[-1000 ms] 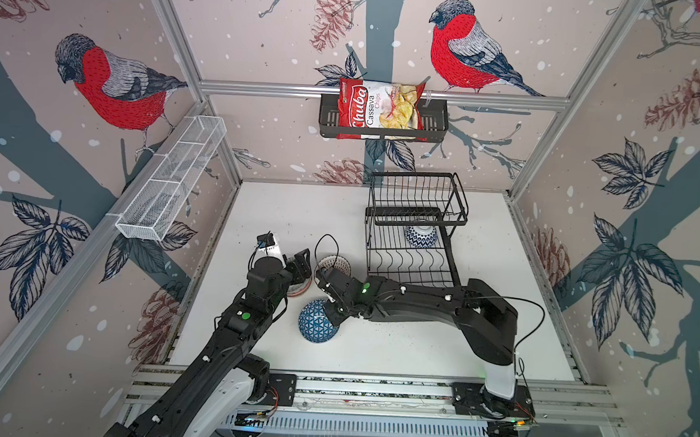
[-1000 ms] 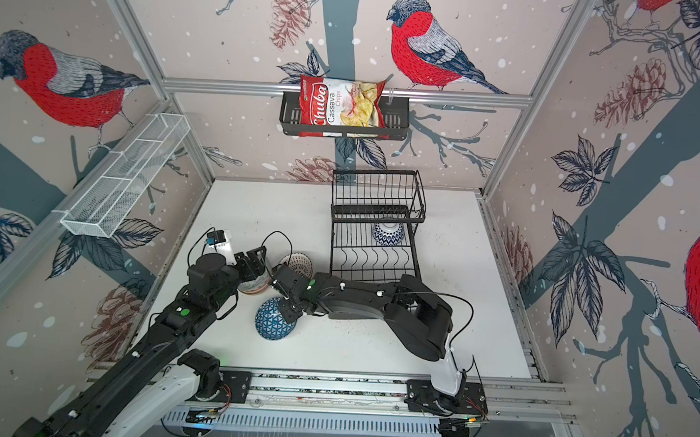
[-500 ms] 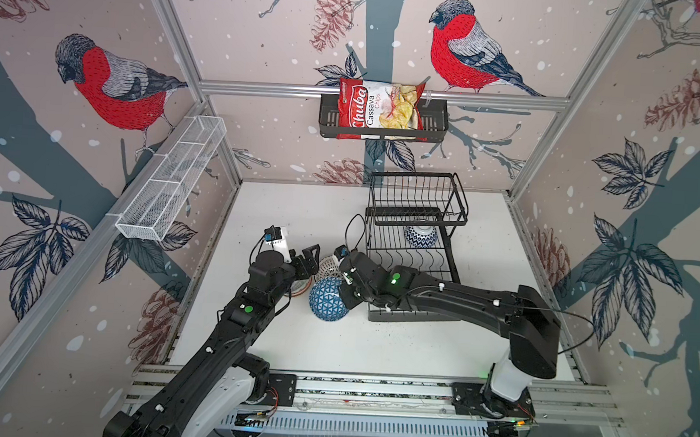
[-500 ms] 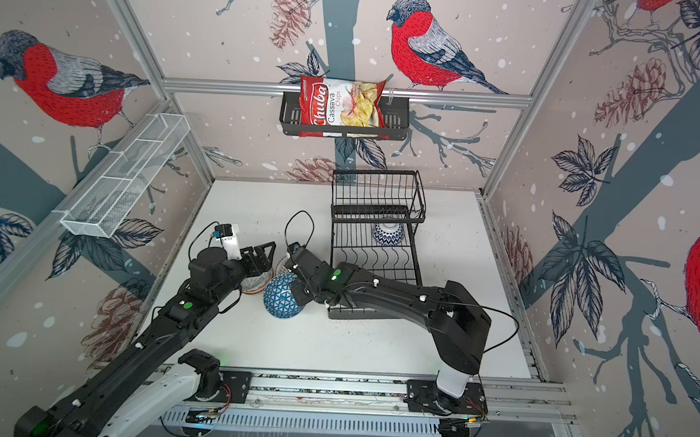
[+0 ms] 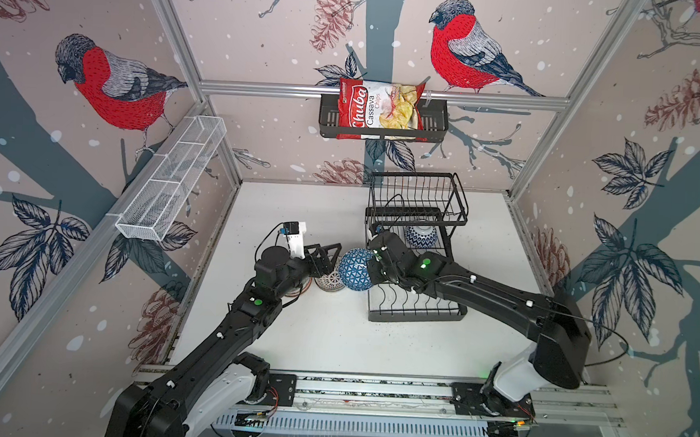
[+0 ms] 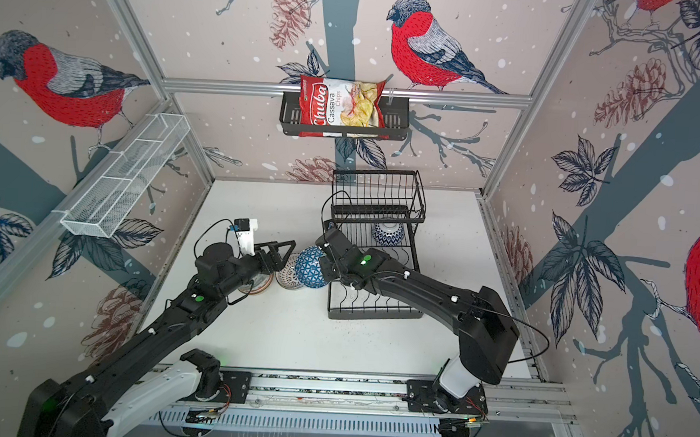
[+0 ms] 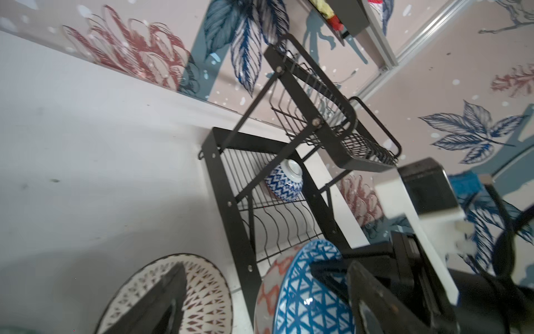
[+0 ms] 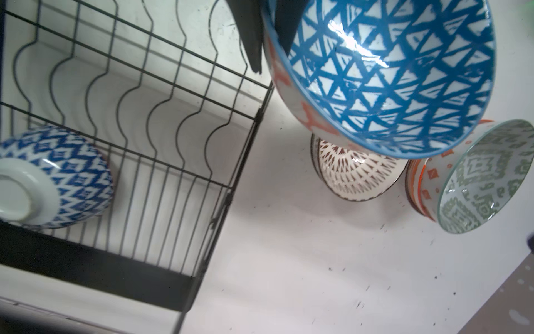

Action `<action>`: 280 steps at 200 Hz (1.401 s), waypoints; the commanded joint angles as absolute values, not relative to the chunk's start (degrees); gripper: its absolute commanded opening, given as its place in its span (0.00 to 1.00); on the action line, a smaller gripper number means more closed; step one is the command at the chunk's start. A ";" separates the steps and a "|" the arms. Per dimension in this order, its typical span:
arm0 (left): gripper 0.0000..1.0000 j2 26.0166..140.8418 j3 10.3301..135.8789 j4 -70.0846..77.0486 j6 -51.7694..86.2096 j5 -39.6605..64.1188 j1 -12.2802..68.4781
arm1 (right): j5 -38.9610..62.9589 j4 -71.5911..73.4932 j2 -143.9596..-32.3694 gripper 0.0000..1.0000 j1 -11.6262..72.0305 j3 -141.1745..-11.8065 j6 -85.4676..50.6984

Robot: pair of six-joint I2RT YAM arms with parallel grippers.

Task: Load bowls into a dish rack
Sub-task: Pick up the bowl from the bottom-center of the table, then place the bowl in the dish rack.

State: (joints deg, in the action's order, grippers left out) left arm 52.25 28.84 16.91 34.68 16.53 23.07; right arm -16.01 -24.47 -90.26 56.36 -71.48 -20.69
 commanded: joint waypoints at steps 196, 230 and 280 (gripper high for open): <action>0.49 70.59 39.55 19.07 35.16 7.41 37.79 | -23.90 -20.84 -83.57 0.01 53.07 -67.76 -18.46; 0.44 72.20 39.59 19.44 35.78 7.29 38.04 | -25.20 -20.00 -83.59 0.01 54.26 -67.78 -18.38; 0.23 73.23 39.77 18.04 36.03 5.22 38.14 | -26.14 -18.64 -82.64 0.02 54.99 -67.15 -18.43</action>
State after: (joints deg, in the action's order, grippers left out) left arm 72.88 39.18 18.57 36.40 6.79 38.02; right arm -24.01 -22.72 -83.44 54.48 -67.24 -18.13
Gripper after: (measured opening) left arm 0.265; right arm 0.094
